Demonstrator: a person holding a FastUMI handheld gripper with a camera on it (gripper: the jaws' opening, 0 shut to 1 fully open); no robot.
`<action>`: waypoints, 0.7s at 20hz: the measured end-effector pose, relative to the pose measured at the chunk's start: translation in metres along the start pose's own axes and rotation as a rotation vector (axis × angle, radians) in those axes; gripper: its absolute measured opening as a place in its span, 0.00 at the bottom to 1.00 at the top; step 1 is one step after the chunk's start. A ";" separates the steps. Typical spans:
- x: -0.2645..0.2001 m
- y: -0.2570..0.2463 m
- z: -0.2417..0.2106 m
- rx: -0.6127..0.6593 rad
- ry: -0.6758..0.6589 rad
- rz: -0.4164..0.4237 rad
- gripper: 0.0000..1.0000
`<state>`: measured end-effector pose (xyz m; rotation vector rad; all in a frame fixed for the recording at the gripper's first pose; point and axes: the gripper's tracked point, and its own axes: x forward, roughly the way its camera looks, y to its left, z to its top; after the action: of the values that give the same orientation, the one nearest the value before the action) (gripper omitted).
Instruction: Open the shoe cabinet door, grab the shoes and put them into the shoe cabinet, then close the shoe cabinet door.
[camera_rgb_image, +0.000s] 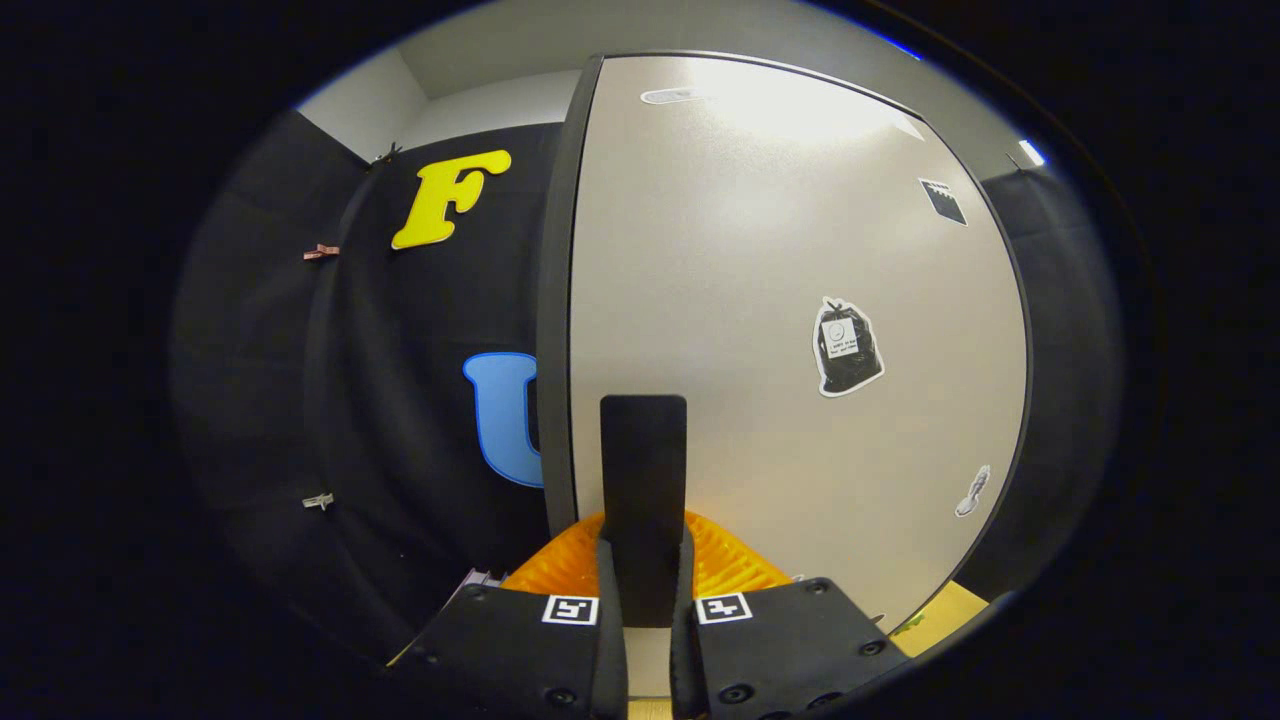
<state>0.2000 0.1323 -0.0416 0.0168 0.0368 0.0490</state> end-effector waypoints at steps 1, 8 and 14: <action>-0.004 0.000 0.000 0.003 0.000 0.012 0.21; -0.062 -0.005 0.003 0.044 -0.012 0.083 0.20; -0.109 -0.025 0.006 0.074 0.015 0.166 0.20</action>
<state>0.0928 0.1022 -0.0318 0.0936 0.0524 0.2140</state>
